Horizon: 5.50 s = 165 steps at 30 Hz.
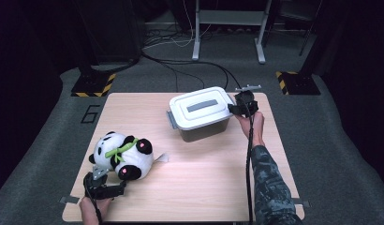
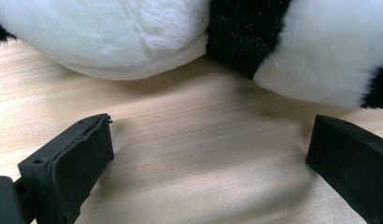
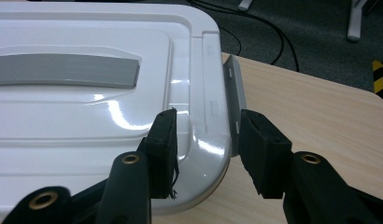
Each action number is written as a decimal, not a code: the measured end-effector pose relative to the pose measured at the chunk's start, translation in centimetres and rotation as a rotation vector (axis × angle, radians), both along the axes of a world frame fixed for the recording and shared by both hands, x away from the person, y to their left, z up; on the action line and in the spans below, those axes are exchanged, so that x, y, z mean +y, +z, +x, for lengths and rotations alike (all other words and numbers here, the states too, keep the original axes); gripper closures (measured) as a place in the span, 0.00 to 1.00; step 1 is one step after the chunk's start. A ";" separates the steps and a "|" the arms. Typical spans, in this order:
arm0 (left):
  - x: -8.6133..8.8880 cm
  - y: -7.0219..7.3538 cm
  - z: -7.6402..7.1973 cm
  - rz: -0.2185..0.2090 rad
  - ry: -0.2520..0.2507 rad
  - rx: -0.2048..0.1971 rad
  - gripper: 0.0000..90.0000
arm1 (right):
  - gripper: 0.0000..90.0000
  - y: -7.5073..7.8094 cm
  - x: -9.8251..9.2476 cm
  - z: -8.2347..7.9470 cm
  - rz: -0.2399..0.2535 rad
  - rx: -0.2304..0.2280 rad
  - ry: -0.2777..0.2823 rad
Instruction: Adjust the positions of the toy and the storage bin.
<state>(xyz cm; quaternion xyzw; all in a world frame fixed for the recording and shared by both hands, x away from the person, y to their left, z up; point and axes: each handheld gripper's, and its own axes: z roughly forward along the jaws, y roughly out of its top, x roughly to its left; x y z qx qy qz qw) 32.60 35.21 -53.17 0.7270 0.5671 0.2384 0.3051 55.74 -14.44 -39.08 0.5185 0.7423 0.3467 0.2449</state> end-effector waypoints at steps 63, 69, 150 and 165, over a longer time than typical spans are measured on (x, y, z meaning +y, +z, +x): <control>0.0 0.0 0.0 0.001 0.001 -0.003 0.00 | 0.80 -0.7 -3.2 -2.3 0.045 0.040 -0.065; 0.0 0.0 0.0 0.001 0.000 -0.002 0.00 | 0.81 -1.9 -3.3 -1.7 0.066 0.046 -0.059; -0.1 0.0 -0.1 -0.002 0.006 0.001 0.00 | 0.56 0.4 3.2 -4.8 -0.054 0.057 0.342; 0.1 0.0 -0.2 -0.007 0.015 0.000 0.00 | 0.67 0.6 2.8 -6.4 -0.090 0.053 0.356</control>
